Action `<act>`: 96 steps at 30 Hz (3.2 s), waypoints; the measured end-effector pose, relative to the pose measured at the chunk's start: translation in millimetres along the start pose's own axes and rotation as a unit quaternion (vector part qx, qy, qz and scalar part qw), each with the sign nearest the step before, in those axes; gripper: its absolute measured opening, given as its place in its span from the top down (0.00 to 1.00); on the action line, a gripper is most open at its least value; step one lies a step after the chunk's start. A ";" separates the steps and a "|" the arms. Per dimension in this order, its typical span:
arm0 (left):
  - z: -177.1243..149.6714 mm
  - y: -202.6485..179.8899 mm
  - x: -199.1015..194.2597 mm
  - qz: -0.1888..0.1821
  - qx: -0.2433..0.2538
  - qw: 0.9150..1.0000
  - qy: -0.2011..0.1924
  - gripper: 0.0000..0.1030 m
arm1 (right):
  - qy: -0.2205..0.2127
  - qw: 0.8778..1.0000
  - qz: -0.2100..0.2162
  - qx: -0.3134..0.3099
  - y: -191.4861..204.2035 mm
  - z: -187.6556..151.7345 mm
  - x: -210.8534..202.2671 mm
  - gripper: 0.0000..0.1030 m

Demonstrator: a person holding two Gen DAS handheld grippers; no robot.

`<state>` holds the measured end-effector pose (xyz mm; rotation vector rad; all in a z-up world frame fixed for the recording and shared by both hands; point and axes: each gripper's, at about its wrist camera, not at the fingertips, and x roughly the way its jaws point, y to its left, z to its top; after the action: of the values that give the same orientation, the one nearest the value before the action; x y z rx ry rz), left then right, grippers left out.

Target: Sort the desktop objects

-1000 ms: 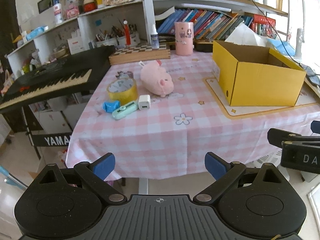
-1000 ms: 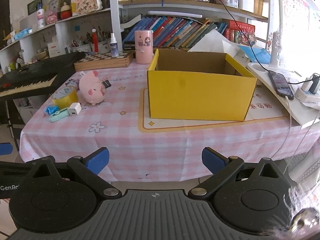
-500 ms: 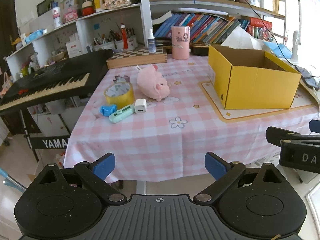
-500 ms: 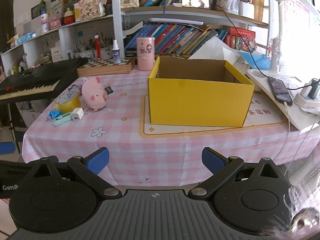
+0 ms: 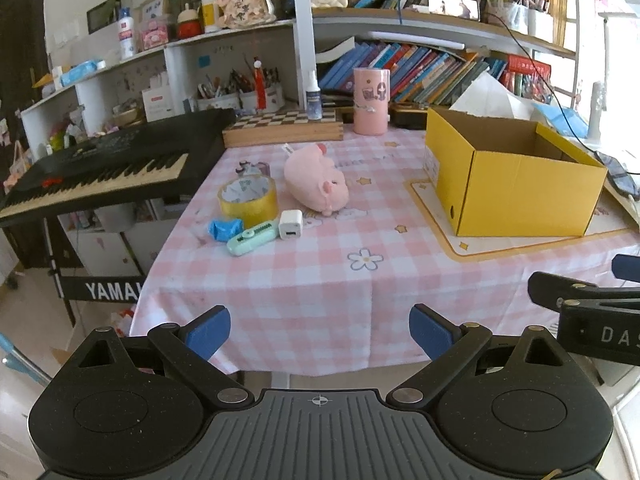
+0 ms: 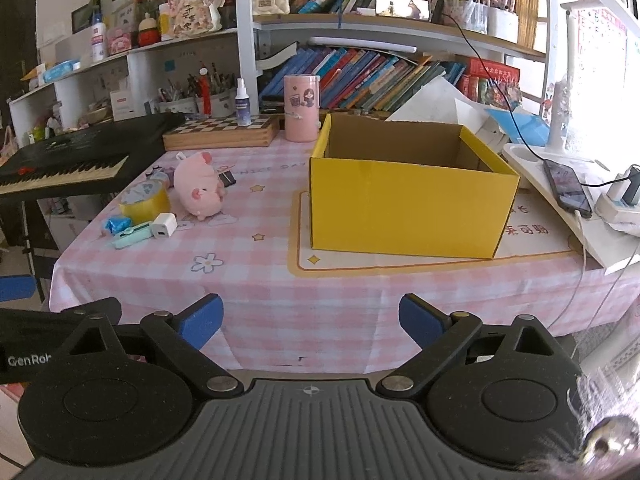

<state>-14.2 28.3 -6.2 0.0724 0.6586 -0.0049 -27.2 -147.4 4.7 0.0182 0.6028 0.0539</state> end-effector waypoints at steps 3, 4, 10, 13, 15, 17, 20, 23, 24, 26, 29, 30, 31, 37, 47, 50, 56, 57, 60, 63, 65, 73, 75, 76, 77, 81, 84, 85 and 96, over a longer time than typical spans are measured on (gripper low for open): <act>-1.8 5.8 -0.7 0.002 -0.001 1.000 -0.005 0.05 | 0.007 1.000 0.009 -0.002 6.8 -0.2 2.6 0.11; -3.2 8.8 0.6 0.003 -0.003 1.000 -0.001 0.05 | 0.010 1.000 0.011 -0.004 9.4 -0.4 3.7 0.11; -5.1 28.7 7.5 0.018 -0.023 0.999 0.019 0.05 | 0.030 0.999 0.026 -0.016 28.5 -0.6 12.0 0.11; -5.1 37.7 9.3 0.022 -0.032 0.999 0.022 0.05 | 0.043 0.998 0.039 -0.020 36.0 1.2 17.8 0.11; -4.7 42.6 10.6 0.030 -0.035 0.999 0.023 0.05 | 0.045 0.998 0.043 -0.026 40.9 4.1 20.6 0.11; -4.0 47.0 10.9 0.036 -0.041 0.998 0.022 0.05 | 0.045 0.997 0.049 -0.032 46.2 7.1 23.8 0.14; -2.8 54.0 13.3 0.021 -0.049 0.998 0.026 0.05 | 0.048 0.996 0.056 -0.044 52.8 10.2 29.6 0.23; -1.4 57.6 18.6 0.027 -0.049 0.998 0.031 0.06 | 0.050 0.995 0.066 -0.055 59.9 13.7 38.3 0.33; -0.5 58.7 20.6 0.027 -0.050 0.998 0.033 0.06 | 0.050 0.995 0.070 -0.058 61.8 15.0 41.0 0.34; 1.6 61.6 27.0 0.025 -0.052 0.998 0.035 0.06 | 0.052 0.994 0.077 -0.064 65.8 18.3 48.7 0.34; 6.4 66.7 39.8 0.023 -0.058 0.997 0.039 0.07 | 0.052 0.993 0.084 -0.070 70.1 24.6 61.9 0.34; 8.6 68.4 44.6 0.022 -0.060 0.997 0.040 0.08 | 0.052 0.992 0.085 -0.071 70.9 27.5 67.9 0.34; 11.0 70.0 50.3 0.019 -0.061 0.997 0.042 0.09 | 0.053 0.992 0.086 -0.071 71.5 30.9 74.4 0.34; 27.7 76.6 94.7 0.020 -0.056 0.997 0.053 0.18 | 0.056 0.991 0.099 -0.074 76.9 55.3 113.7 0.34; 52.8 97.0 158.3 0.036 -0.082 0.994 0.069 0.27 | 0.060 0.986 0.127 -0.087 85.5 96.6 176.9 0.34; 60.7 105.4 171.6 0.045 -0.094 0.992 0.070 0.27 | 0.064 0.985 0.135 -0.092 87.6 104.7 192.1 0.34; 73.7 115.0 199.4 0.050 -0.093 0.992 0.075 0.34 | 0.060 0.981 0.152 -0.104 92.8 118.4 213.2 0.34; 75.7 115.4 204.2 0.049 -0.091 0.992 0.079 0.36 | 0.059 0.980 0.158 -0.107 94.8 121.0 216.9 0.34; 79.6 117.1 216.5 0.045 -0.086 0.991 0.089 0.41 | 0.056 0.977 0.168 -0.117 101.3 128.0 229.1 0.30; 76.8 119.1 224.3 0.041 -0.082 0.990 0.103 0.46 | 0.060 0.976 0.171 -0.120 106.6 134.4 244.0 0.28; 77.1 118.7 226.3 0.043 -0.074 0.991 0.100 0.46 | 0.063 0.976 0.170 -0.123 110.1 137.9 254.9 0.28; 81.6 116.1 228.9 0.038 -0.063 0.992 0.100 0.61 | 0.085 0.970 0.175 -0.142 124.1 140.1 287.3 0.28; 83.6 119.5 223.4 0.042 -0.078 0.992 0.095 0.62 | 0.088 0.969 0.178 -0.147 129.1 138.0 293.4 0.28; 85.4 121.5 220.0 0.041 -0.085 0.991 0.090 0.62 | 0.091 0.968 0.178 -0.152 132.0 136.6 297.0 0.28; 87.1 123.2 215.7 0.039 -0.092 0.991 0.085 0.62 | 0.093 0.967 0.176 -0.157 134.7 135.4 300.1 0.28; 93.4 127.5 200.9 0.034 -0.106 0.992 0.065 0.62 | 0.093 0.969 0.167 -0.159 135.3 134.6 306.3 0.40; 96.1 130.3 188.6 0.028 -0.127 0.990 0.049 0.62 | 0.089 0.969 0.171 -0.155 131.5 138.7 302.3 0.46; 97.4 130.8 185.0 0.026 -0.131 0.990 0.045 0.62 | 0.086 0.970 0.171 -0.152 129.7 140.8 299.3 0.47; 109.6 121.5 124.6 -0.003 -0.140 0.990 -0.022 0.62 | 0.039 0.978 0.181 -0.094 94.9 155.2 223.8 0.47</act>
<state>154.7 144.3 12.0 -0.2008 0.6108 0.0801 240.5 -40.4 8.9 -0.0577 0.6646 0.4676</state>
